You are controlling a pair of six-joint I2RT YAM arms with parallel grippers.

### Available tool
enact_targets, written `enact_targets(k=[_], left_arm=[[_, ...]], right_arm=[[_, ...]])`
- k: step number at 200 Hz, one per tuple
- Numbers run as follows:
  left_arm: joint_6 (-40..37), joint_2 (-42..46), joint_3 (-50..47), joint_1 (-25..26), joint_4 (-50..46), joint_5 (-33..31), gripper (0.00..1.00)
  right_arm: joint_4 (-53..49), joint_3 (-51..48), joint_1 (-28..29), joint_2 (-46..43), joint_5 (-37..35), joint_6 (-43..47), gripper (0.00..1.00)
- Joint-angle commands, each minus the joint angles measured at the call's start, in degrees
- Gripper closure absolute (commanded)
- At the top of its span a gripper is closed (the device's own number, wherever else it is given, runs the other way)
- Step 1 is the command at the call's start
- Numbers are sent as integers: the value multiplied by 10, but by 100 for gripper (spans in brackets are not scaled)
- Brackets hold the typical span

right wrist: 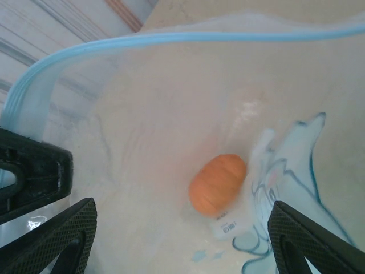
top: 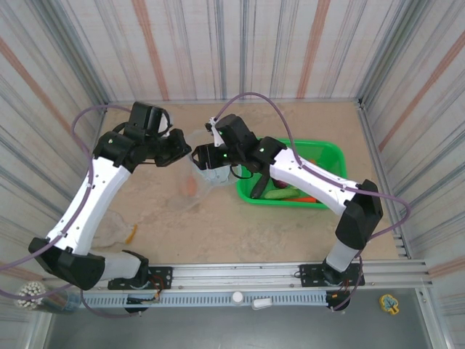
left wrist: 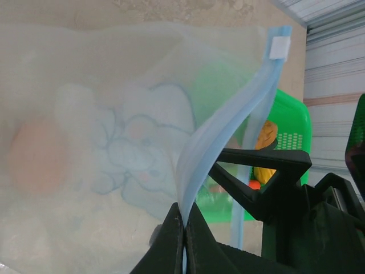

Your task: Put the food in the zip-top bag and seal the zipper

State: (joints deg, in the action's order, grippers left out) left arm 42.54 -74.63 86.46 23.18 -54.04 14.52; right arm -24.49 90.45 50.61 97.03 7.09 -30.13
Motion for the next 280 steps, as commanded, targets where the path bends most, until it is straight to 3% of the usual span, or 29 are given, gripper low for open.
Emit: enact_targets(k=[1, 85, 154, 168, 185, 220, 280], left_arm=[[10, 15, -3, -5, 11, -10, 100], [24, 27, -38, -5, 20, -35, 100], [39, 26, -50, -4, 50, -30, 100], [32, 27, -52, 0, 52, -32, 100], [25, 27, -53, 3, 50, -29, 100], [20, 24, -55, 5, 47, -30, 100], [2, 20, -48, 6, 44, -22, 100]], right_arm=[[0, 8, -4, -21, -2, 14, 19], [-1, -37, -53, -110, 15, -9, 19], [-117, -101, -157, -200, 9, -17, 22], [-155, -128, -188, -220, -10, -17, 22], [-204, -172, -228, -237, -89, -27, 19], [-215, -244, -319, -243, -103, -54, 15], [-191, -269, -388, -171, -130, -134, 20]])
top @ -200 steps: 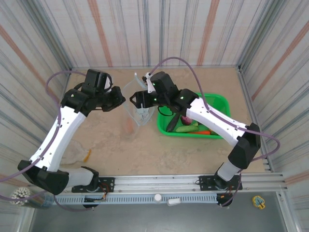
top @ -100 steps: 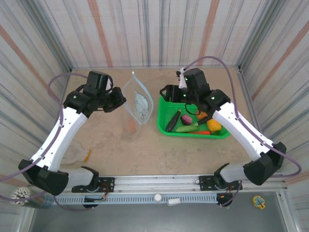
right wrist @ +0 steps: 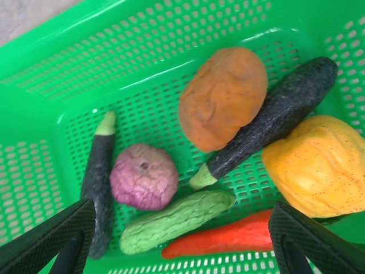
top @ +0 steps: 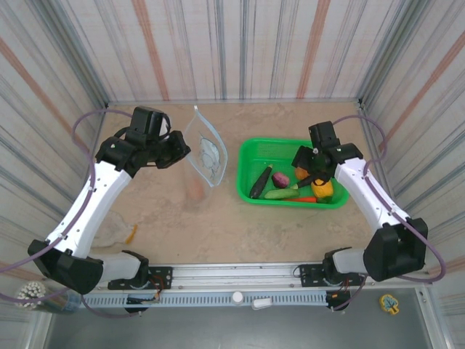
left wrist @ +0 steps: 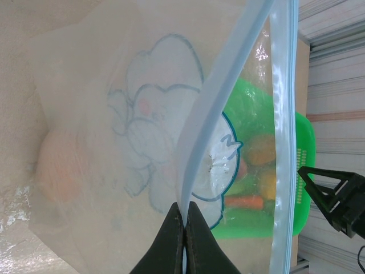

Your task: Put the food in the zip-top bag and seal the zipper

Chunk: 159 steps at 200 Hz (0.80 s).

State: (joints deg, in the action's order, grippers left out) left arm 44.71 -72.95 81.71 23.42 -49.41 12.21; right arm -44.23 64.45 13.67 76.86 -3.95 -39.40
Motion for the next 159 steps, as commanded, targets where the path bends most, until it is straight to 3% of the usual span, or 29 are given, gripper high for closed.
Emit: enact_targets(k=[1, 60, 159], left_arm=[[-20, 3, -1, 4, -2, 1, 100], [-26, 9, -7, 3, 3, 4, 100], [-33, 21, -22, 7, 25, 8, 100]], right_arm=[[8, -9, -19, 31, -19, -41, 20], [51, 22, -43, 131, 0, -13, 19], [85, 50, -59, 216, 40, 52, 19]])
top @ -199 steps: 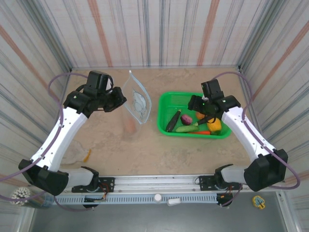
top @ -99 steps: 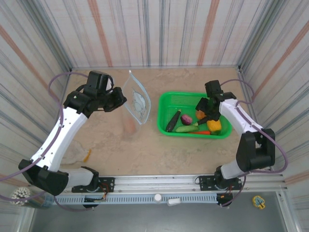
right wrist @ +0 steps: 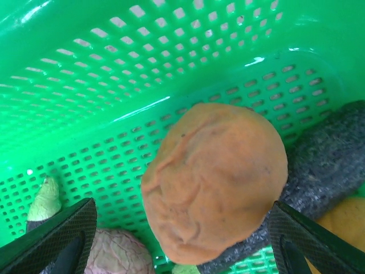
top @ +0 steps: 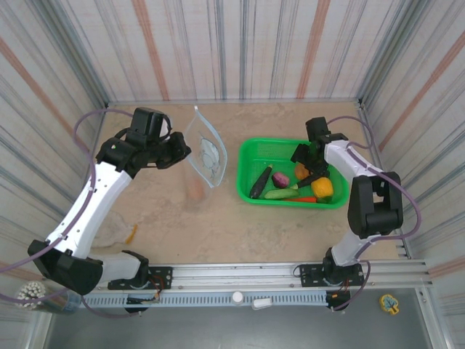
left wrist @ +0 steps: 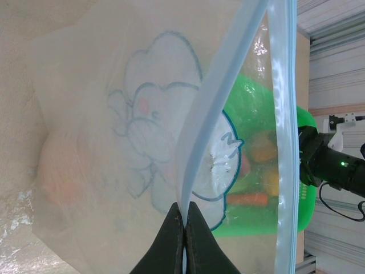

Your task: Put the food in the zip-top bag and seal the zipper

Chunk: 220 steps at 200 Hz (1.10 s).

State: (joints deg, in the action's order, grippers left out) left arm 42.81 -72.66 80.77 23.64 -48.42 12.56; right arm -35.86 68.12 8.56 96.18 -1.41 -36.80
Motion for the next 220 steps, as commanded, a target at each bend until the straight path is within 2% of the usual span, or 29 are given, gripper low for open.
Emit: enact_targets(k=[1, 87, 119, 140, 164, 180, 207, 220], left_arm=[[-14, 19, -12, 4, 15, 4, 100], [-9, 14, -12, 12, 23, -3, 100], [-8, 16, -14, 13, 22, -4, 100], [-10, 18, -16, 13, 20, -10, 100], [-14, 18, -16, 13, 16, -9, 100], [-15, 14, -14, 13, 13, -6, 100], [-26, 5, -1, 13, 5, 10, 100], [-30, 1, 5, 13, 0, 14, 100]], right_arm=[[1, 14, -8, 24, 15, 27, 19], [9, 35, -10, 82, 22, 44, 20], [14, 35, -10, 91, 20, 49, 27], [30, 25, -10, 69, 35, 63, 32], [40, 14, -10, 31, 47, 71, 45], [50, -1, -9, -1, 65, 71, 49], [82, -35, -4, -67, 110, 60, 49], [79, -39, 2, -98, 123, 55, 54]])
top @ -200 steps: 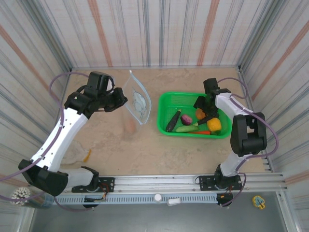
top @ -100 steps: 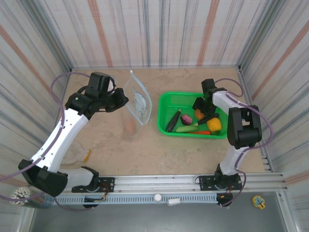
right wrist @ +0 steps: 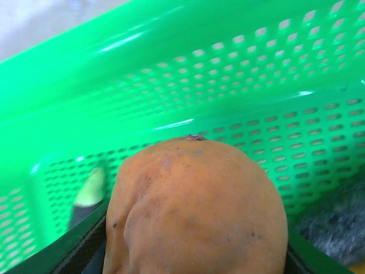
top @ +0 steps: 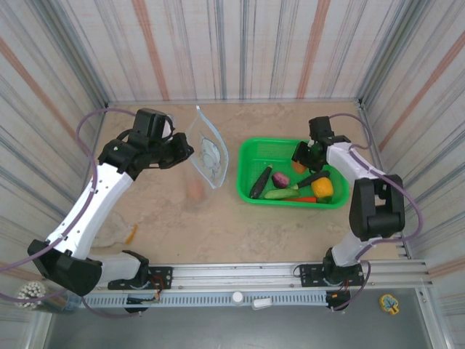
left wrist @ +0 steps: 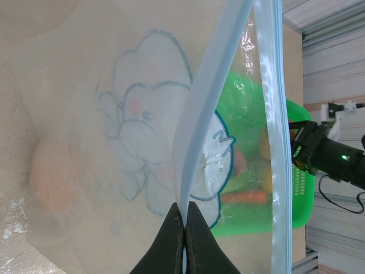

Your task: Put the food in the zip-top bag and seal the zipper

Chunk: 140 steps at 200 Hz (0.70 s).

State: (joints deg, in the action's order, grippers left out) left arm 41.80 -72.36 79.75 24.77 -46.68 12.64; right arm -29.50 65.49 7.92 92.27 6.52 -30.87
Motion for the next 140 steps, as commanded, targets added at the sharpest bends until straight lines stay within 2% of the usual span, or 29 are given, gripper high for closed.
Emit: enact_targets(k=[1, 34, 65, 83, 106, 140], left_arm=[[-20, -2, 16, 1, -17, 14, 100], [-21, -5, 18, 1, -14, 36, 100], [-23, -12, 21, 1, -13, 57, 100], [-26, -15, 26, 3, -9, 73, 100], [-27, -21, 33, 4, -9, 92, 100], [-26, -26, 37, 10, -10, 96, 100]], right_arm=[[15, -14, 10, -62, 45, -4, 55], [12, -5, 57, -154, 66, 3, 60], [39, 22, 116, -234, 108, -5, 59], [61, 45, 173, -262, 112, -13, 58], [86, 80, 242, -257, 111, -20, 57], [65, 148, 314, -191, 91, -17, 56]])
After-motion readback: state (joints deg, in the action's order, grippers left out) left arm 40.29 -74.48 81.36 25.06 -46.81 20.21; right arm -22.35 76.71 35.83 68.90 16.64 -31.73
